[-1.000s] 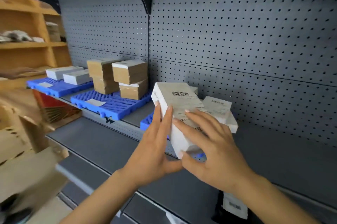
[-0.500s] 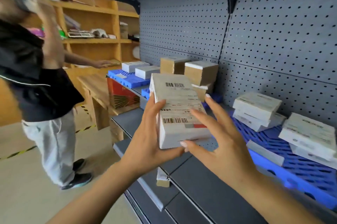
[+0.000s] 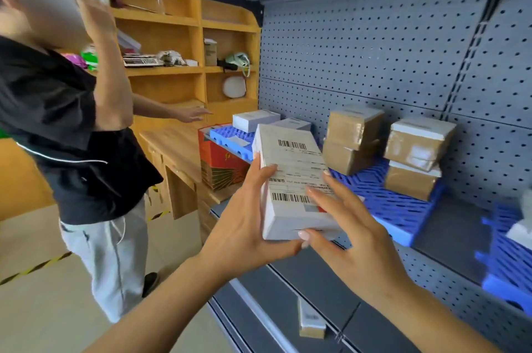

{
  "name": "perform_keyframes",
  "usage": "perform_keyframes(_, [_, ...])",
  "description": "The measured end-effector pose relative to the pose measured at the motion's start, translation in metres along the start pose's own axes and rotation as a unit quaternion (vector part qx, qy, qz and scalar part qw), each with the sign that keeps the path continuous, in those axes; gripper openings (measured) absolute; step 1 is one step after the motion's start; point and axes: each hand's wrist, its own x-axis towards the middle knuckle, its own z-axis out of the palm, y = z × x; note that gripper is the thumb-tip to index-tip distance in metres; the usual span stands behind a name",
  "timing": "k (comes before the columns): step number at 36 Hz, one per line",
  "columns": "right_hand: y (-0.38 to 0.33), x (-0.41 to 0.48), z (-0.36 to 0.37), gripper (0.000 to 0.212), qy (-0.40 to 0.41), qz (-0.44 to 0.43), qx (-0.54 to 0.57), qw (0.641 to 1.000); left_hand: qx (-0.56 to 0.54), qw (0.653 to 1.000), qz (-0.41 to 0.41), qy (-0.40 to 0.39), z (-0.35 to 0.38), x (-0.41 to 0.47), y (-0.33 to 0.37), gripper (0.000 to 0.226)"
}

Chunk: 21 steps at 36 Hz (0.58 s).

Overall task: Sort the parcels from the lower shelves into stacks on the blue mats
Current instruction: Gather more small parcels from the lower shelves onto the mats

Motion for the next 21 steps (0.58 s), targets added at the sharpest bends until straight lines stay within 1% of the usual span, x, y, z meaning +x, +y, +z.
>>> perform_keyframes(2, [0.003, 0.010, 0.015, 0.051, 0.000, 0.004, -0.010, 1.000, -0.001, 1.000, -0.003, 0.002, -0.005, 0.003, -0.017, 0.094])
perform_keyframes(5, [0.009, 0.027, 0.033, 0.050, -0.005, 0.010, -0.021, 1.000, -0.017, 0.999, -0.031, -0.004, -0.011, 0.009, -0.044, 0.095])
perform_keyframes(10, [0.030, 0.055, 0.051, 0.055, -0.038, -0.004, -0.044, 0.998, -0.006, 0.998, -0.066, -0.001, -0.013, 0.024, -0.084, 0.100])
perform_keyframes(16, [0.066, 0.084, 0.068, 0.057, -0.055, -0.005, -0.069, 0.996, 0.001, 0.997, -0.073, -0.018, -0.004, 0.055, -0.124, 0.104])
perform_keyframes(21, [0.096, 0.107, 0.077, 0.055, -0.051, 0.005, -0.087, 0.995, -0.015, 0.996, -0.067, -0.063, 0.002, 0.087, -0.156, 0.101])
